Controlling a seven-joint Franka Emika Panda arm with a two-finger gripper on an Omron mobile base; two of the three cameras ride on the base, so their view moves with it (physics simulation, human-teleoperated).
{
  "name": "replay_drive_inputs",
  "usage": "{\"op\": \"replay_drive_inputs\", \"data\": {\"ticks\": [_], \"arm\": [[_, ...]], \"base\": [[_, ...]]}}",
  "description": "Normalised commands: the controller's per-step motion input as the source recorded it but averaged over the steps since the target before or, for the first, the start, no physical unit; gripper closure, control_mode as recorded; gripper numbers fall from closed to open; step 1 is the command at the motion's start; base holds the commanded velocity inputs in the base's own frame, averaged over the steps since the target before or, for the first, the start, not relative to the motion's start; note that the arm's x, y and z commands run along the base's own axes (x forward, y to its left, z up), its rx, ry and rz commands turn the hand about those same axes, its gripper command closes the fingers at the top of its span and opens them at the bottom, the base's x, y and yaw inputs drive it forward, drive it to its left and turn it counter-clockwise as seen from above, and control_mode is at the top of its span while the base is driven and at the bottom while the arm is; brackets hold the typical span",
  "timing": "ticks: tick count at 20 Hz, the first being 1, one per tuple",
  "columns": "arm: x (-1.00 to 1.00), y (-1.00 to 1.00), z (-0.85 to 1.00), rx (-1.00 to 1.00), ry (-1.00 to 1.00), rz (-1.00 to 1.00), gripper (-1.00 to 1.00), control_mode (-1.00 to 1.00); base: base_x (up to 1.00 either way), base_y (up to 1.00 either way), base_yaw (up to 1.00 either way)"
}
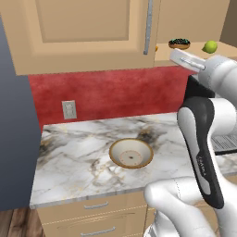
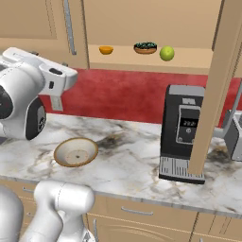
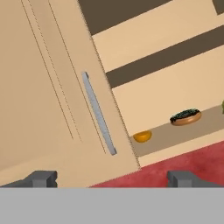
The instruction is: Open the cabinet. Pick the orange and pear from the cabinet and place them into the bowl. Then close the cabinet.
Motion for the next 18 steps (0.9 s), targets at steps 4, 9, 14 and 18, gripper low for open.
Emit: {"op": "replay_drive_inputs", "data": {"ticks": [4, 9, 14, 18], "arm": [[0.0, 0.24, 0.0, -0.19, 0.0, -0.01, -1.0, -1.0], [0.0, 0.25, 0.0, -0.17, 0.0, -0.04, -1.0, -1.0], [0.27, 0.0, 0.0, 0.0, 0.03, -0.01, -1.0, -1.0], [0.71, 0.0, 0.06, 0.0, 0.01, 0.0, -1.0, -1.0]], "base": [[0.0, 0.0, 0.0], [0.0, 0.0, 0.0], [0.0, 0.0, 0.0], [0.0, 0.0, 0.0]]}}
